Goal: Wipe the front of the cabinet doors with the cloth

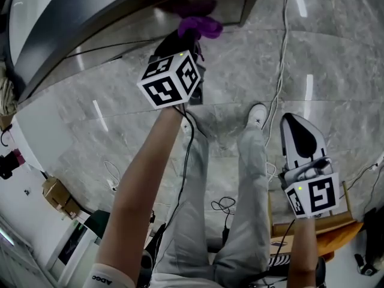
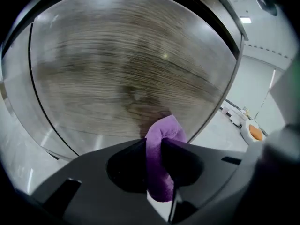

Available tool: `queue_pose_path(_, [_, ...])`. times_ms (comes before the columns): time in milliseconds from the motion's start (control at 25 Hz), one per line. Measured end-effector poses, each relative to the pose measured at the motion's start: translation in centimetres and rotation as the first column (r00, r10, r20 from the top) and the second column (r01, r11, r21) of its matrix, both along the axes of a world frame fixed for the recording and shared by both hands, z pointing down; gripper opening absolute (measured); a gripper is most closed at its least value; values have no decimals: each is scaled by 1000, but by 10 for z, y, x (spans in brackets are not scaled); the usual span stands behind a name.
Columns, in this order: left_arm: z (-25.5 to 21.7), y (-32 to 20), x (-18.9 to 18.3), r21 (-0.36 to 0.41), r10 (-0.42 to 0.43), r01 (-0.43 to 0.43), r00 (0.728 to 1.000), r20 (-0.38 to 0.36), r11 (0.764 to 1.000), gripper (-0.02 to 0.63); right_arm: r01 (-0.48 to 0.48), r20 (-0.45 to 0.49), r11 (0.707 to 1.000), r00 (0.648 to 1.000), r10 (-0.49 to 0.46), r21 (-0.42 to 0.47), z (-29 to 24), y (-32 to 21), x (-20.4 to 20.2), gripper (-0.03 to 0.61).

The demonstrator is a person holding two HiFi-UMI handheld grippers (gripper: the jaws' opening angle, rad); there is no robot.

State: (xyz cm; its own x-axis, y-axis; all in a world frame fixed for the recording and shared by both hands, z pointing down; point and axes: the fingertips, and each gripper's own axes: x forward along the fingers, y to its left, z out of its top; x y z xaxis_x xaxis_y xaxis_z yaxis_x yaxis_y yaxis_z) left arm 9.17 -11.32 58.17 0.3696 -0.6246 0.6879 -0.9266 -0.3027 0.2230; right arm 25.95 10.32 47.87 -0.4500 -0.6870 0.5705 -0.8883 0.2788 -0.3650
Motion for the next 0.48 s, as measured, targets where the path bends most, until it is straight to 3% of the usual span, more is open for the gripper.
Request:
queue_pose_path(240, [-6,-10,-78,12,-21,20,1000,23,1000,87,81,23,996,996,-82,29,-10,-14,-83,26])
queue_pose_path(480, [-6,-20,-162,11,-88,88,995,39,996,87,91,30,995,995,-92,36,-12,-28,-145,26])
